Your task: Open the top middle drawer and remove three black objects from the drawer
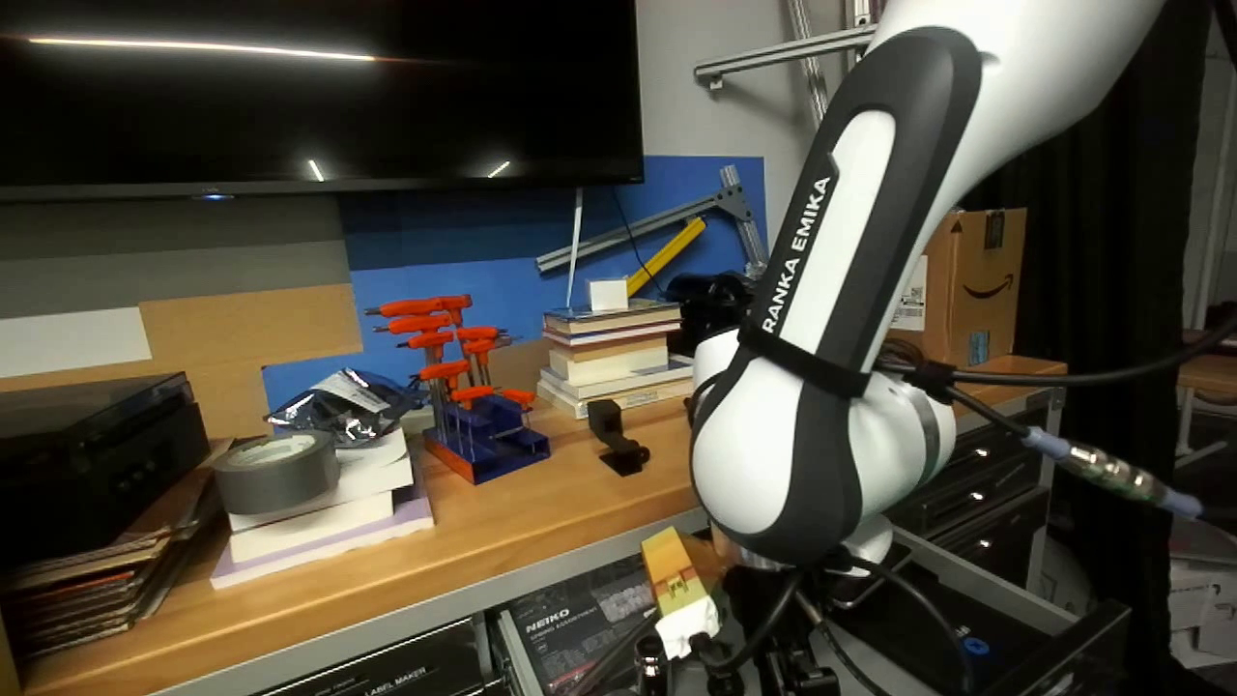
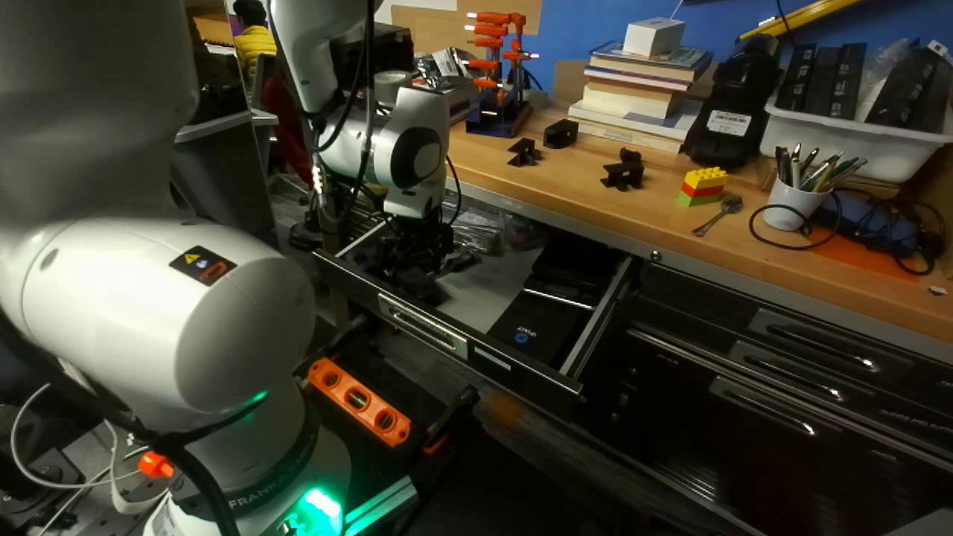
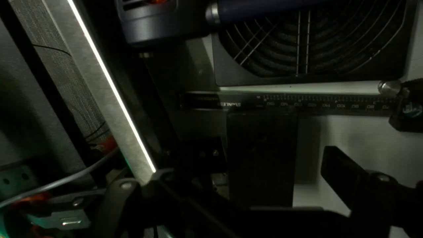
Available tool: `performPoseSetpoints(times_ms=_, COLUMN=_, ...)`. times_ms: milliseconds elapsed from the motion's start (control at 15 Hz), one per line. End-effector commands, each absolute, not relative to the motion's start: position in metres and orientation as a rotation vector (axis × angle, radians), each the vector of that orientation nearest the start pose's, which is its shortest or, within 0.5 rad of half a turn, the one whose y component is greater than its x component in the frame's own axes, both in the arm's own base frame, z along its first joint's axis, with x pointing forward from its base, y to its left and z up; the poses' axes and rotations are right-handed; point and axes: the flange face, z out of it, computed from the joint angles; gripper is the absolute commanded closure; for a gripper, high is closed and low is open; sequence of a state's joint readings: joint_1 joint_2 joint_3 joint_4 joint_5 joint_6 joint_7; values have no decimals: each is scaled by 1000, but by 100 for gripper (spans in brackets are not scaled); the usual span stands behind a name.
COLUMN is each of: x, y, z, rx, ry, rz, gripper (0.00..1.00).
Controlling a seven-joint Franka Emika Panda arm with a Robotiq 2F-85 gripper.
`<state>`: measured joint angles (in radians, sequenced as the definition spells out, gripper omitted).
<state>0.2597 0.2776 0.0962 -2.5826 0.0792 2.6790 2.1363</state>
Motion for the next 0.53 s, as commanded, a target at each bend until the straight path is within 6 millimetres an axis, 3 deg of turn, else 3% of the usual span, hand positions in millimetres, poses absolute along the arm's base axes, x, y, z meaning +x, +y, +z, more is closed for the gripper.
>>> performPoseSetpoints(times_ms=0, x=392, y=146, z=142, rx=-1978, ry=2594, rz=144, gripper=0)
performPoseSetpoints(times_ms=467, x=388, y=144, z=124, rx=-2024, ry=2565, rz=122, gripper=0)
